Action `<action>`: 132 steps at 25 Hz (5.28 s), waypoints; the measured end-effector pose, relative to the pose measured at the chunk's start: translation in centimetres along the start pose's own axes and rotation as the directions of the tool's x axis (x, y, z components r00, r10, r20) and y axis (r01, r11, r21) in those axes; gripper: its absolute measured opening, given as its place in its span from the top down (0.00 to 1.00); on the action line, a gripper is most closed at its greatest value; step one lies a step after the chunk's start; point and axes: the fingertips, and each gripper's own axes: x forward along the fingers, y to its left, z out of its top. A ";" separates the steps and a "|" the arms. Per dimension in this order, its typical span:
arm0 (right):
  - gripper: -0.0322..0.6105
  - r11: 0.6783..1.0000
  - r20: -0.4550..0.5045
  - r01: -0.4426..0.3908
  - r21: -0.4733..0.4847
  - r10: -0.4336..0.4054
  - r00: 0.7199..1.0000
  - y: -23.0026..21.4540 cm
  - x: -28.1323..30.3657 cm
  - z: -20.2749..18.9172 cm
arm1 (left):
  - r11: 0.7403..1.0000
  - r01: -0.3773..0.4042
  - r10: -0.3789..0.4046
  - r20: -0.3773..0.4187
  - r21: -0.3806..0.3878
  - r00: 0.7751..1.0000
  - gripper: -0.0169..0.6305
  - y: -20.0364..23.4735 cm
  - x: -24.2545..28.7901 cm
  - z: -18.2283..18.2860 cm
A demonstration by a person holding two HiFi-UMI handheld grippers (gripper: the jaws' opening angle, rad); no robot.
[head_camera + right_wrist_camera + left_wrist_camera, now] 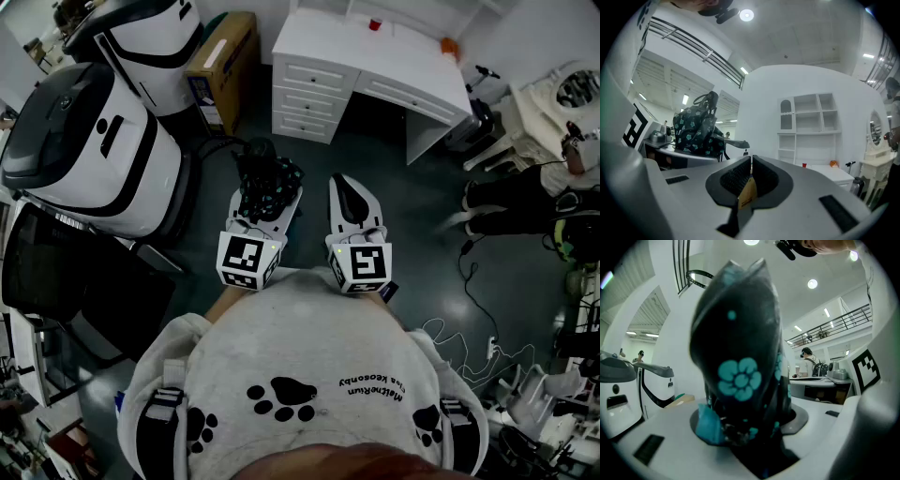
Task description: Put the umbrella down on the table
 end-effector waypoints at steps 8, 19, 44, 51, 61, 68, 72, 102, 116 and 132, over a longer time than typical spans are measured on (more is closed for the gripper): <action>0.89 1.000 -0.013 0.013 0.010 -0.012 1.000 -0.7 0.5 -0.9 | 1.000 0.014 -0.014 -0.004 -0.022 1.000 0.60 0.3 0.6 -0.3; 0.89 0.997 0.001 0.009 0.076 -0.009 1.000 -3.8 5.3 -2.4 | 1.000 0.006 -0.006 -0.006 -0.030 1.000 0.60 2.6 5.1 -0.8; 0.89 0.974 -0.006 -0.199 0.111 0.201 0.980 -18.2 26.2 -3.3 | 0.982 -0.176 0.175 -0.011 -0.063 0.984 0.60 10.7 26.3 1.4; 0.89 0.963 -0.010 -0.230 0.143 0.234 0.972 -19.6 29.3 -4.2 | 0.972 -0.227 0.225 -0.028 -0.063 0.974 0.60 12.6 28.3 1.0; 0.89 0.962 -0.024 -0.235 0.143 0.241 0.970 -20.0 30.9 -4.6 | 0.968 -0.235 0.233 -0.036 -0.093 0.972 0.60 14.3 29.6 0.4; 0.89 0.979 -0.023 -0.151 0.137 0.156 0.987 -23.2 31.3 -4.8 | 0.983 -0.157 0.155 -0.030 -0.089 0.987 0.60 13.9 33.1 0.6; 0.89 0.985 -0.027 -0.111 0.135 0.115 0.993 -24.7 31.6 -5.2 | 0.991 -0.108 0.105 -0.037 -0.085 0.994 0.60 13.4 35.0 0.2; 0.89 0.991 -0.111 -0.065 0.113 0.077 0.991 -25.8 50.3 2.3 | 0.995 0.022 -0.038 -0.172 -0.096 0.984 0.60 27.7 47.3 7.7; 0.89 0.985 -0.207 0.013 0.173 0.024 0.978 -29.5 60.9 -2.1 | 0.985 0.125 -0.153 -0.257 -0.123 0.954 0.60 34.7 57.8 5.1; 0.89 0.988 -0.280 -0.043 0.149 0.084 0.956 -32.1 64.5 -4.3 | 0.980 0.090 -0.142 -0.309 -0.176 0.940 0.60 36.1 62.3 3.1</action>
